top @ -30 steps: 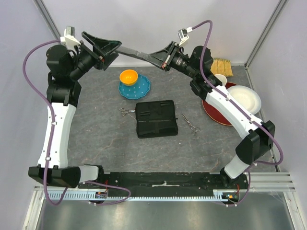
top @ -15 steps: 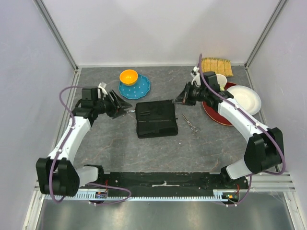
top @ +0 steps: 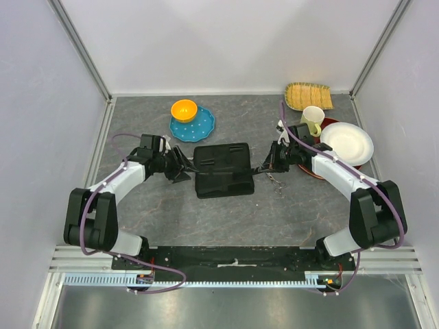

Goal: Sort the hair-cutting tools

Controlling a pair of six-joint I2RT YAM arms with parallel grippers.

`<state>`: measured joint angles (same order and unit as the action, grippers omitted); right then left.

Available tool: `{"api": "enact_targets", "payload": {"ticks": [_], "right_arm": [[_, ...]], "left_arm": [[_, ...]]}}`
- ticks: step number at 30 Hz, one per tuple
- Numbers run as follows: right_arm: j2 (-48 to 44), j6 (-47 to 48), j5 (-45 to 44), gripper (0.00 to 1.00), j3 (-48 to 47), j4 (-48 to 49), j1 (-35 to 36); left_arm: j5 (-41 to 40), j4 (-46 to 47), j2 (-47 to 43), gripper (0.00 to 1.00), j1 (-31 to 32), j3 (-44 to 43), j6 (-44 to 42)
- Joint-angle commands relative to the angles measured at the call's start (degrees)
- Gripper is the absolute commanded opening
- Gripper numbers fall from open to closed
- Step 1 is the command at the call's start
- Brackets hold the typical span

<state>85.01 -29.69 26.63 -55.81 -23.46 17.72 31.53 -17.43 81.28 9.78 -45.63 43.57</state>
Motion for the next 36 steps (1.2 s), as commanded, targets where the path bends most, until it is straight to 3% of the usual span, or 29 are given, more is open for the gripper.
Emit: {"api": "enact_targets", "payload": {"ticks": [1, 13, 26, 36], "right_arm": [[-0.3, 1.2, -0.9, 0.0, 2.2, 4.7, -0.4], [5.6, 3.1, 0.6, 0.0, 6.6, 5.7, -0.3], [12.6, 3.8, 1.7, 0.0, 2.6, 8.3, 0.1], [17.4, 3.0, 0.4, 0.0, -1.8, 10.2, 5.3]], "left_arm": [[-1.8, 3.6, 3.4, 0.56, 0.5, -0.3, -2.4], [1.6, 3.2, 12.4, 0.59, 1.0, -3.1, -5.6], [2.9, 4.7, 15.2, 0.65, 1.6, -3.1, -6.2], [3.2, 5.3, 16.4, 0.67, 2.0, -3.2, -6.0]]}}
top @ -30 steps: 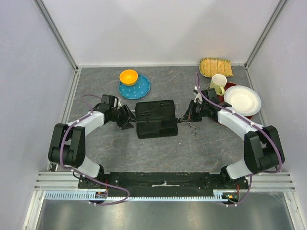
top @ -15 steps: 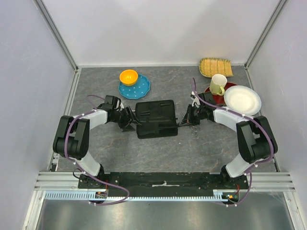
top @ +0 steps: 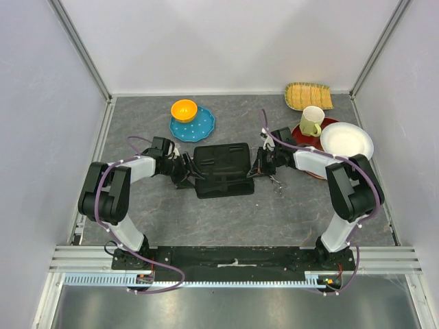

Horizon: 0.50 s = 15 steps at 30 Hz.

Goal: Sort the hair-cutting tools

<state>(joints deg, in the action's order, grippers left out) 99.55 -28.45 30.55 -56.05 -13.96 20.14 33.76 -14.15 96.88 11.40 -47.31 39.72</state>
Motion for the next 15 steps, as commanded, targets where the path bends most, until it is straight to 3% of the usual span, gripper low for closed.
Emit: {"api": "enact_targets", "payload": {"ticks": [1, 15], "right_arm": [[3.3, 1.7, -3.6, 0.0, -1.7, 1.3, 3.2], [8.0, -2.8, -3.6, 0.0, 0.2, 12.0, 8.7]], "left_arm": [[1.0, 2.0, 0.7, 0.67, 0.5, -1.5, -2.2], [0.7, 2.6, 1.1, 0.69, 0.8, -1.1, -1.3]]}}
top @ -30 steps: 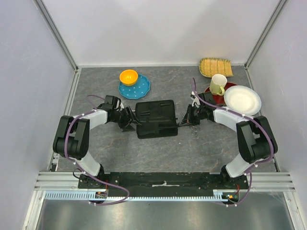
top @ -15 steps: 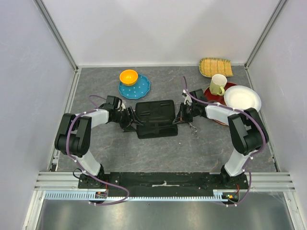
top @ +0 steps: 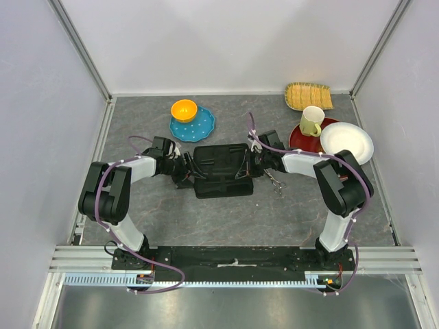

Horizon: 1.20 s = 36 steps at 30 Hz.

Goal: Sort the hair-cutting tools

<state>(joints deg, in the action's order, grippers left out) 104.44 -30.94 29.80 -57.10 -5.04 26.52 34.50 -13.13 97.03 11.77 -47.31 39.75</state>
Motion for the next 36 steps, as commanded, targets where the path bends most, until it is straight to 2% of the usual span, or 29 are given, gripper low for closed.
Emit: {"api": "enact_targets", "payload": {"ticks": [1, 19, 21, 24, 25, 28, 31, 36], "right_arm": [[3.5, -0.3, -2.9, 0.0, 1.3, 3.5, 2.4], [7.6, -1.1, -3.5, 0.01, 1.1, 4.2, 2.9], [7.6, -1.0, -4.1, 0.02, 0.9, 3.5, 2.9], [6.8, -0.4, -6.0, 0.21, 1.1, 1.5, 3.0], [6.4, -0.4, -6.5, 0.36, 1.2, 1.0, 2.9], [4.7, 0.3, -9.4, 0.61, 1.6, -1.9, 2.9], [2.4, 0.4, -11.9, 0.71, 2.5, -4.1, 2.6], [-1.4, 1.2, -16.9, 0.78, 1.8, -10.1, 1.6]], "left_arm": [[0.0, 1.6, 1.1, 0.69, 0.4, -1.1, -1.3], [0.2, 1.9, 1.8, 0.69, 0.8, -1.0, -1.1], [0.0, 1.7, 1.8, 0.66, 0.9, -0.9, -1.1], [-1.2, 0.8, 1.8, 0.6, 1.0, -1.1, -1.0], [-1.5, 0.6, 1.7, 0.6, 1.0, -1.1, -1.0], [-3.4, -0.8, 1.4, 0.57, 0.9, -1.3, -1.1], [-4.9, -2.0, 1.1, 0.57, 1.0, -1.6, -1.3], [-7.2, -4.5, 0.4, 0.57, 0.9, -3.1, -2.7]]}}
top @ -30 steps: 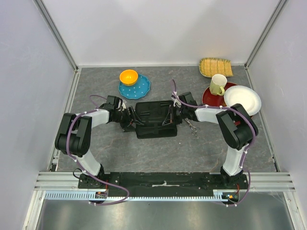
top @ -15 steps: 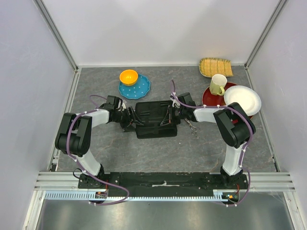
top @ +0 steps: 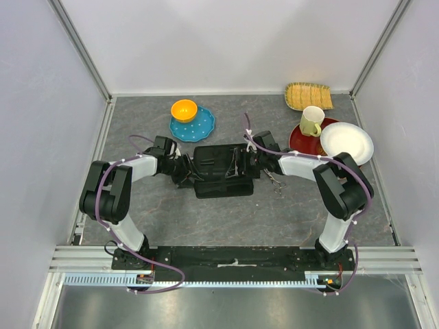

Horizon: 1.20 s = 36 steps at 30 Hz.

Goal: Sort the hair-cutting tools

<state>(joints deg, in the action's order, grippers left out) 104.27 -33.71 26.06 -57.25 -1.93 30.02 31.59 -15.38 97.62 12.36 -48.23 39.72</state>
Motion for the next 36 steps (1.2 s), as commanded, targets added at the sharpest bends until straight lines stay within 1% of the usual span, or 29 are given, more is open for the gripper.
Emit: {"api": "enact_targets", "payload": {"ticks": [1, 6, 9, 11, 14, 20, 24, 29, 32, 34, 36], "right_arm": [[-1.9, 3.9, -14.0, 0.79, 1.8, -14.3, -2.2], [-7.1, 5.1, -16.9, 0.78, 0.5, -18.4, -3.5], [-10.6, 7.3, -21.1, 0.73, -1.8, -21.8, -3.7], [-11.9, 10.5, -24.9, 0.71, -4.3, -24.9, -3.7], [-11.4, 15.2, -29.7, 0.7, -7.6, -28.9, -3.7], [-6.2, 22.2, -34.8, 0.7, -12.2, -36.0, -3.7], [-3.7, 24.6, -34.9, 0.69, -13.1, -37.4, -3.6], [0.0, 27.6, -30.6, 0.68, -15.2, -39.2, -3.7], [2.2, 27.9, -30.0, 0.64, -16.3, -40.7, -3.7], [3.3, 27.7, -29.8, 0.58, -16.7, -41.5, -3.6], [4.2, 27.6, -29.7, 0.5, -16.7, -41.7, -3.7]], "left_arm": [[-5.2, -2.8, -0.7, 0.57, 0.3, -2.5, -2.9], [-6.4, -4.7, -2.3, 0.57, 0.2, -4.2, -4.1], [-7.9, -6.6, -4.3, 0.57, 0.1, -5.7, -5.0], [-9.4, -8.2, -6.1, 0.57, -0.1, -7.0, -5.9], [-11.3, -10.0, -8.2, 0.59, -0.5, -9.1, -7.0], [-12.1, -11.4, -10.8, 0.61, -1.0, -11.4, -8.0], [-11.7, -11.5, -12.5, 0.63, -1.4, -11.7, -8.2], [-10.5, -11.4, -12.9, 0.64, -1.5, -12.1, -8.3], [-10.0, -11.5, -12.8, 0.64, -1.6, -11.9, -8.3], [-9.8, -11.5, -12.9, 0.64, -1.7, -11.7, -8.3], [-9.6, -11.3, -13.1, 0.64, -1.7, -11.6, -8.4]]}}
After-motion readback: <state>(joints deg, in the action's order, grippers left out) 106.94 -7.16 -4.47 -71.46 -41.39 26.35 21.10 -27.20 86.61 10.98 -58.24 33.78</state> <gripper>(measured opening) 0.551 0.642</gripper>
